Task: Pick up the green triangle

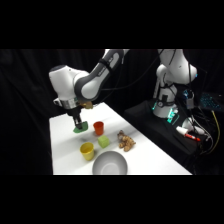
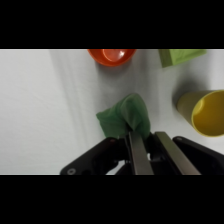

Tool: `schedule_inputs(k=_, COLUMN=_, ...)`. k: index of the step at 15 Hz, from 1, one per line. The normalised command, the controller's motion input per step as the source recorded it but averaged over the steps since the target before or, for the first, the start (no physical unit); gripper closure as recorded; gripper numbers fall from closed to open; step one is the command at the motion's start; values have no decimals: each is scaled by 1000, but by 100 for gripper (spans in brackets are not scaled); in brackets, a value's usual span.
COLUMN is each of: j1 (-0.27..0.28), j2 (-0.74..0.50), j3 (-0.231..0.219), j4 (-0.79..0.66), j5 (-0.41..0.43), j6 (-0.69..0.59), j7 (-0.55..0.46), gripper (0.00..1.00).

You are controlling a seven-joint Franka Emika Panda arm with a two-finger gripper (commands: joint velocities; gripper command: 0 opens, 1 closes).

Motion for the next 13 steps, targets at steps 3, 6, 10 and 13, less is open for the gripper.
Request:
schedule_inputs(k=3, j1=-19, j2=-379, j3=50, j4=-24, j5=96, j6=-382, j7=-145, gripper=96)
schedule_inputs(k=6, j1=10, j2=-400, j3=46, j4=-75, j5=99, j6=-278, j7=-102, gripper=96)
schedule_inputs(k=10, j1=56, j2=-283, j3=-4, j4=-70, j5=-1, j6=-127, j7=13, gripper=96)
schedule_inputs(k=13, j1=38, j2=-189, j3=-5, j4=-88, j5=-6, j6=-107, j7=17, gripper=96)
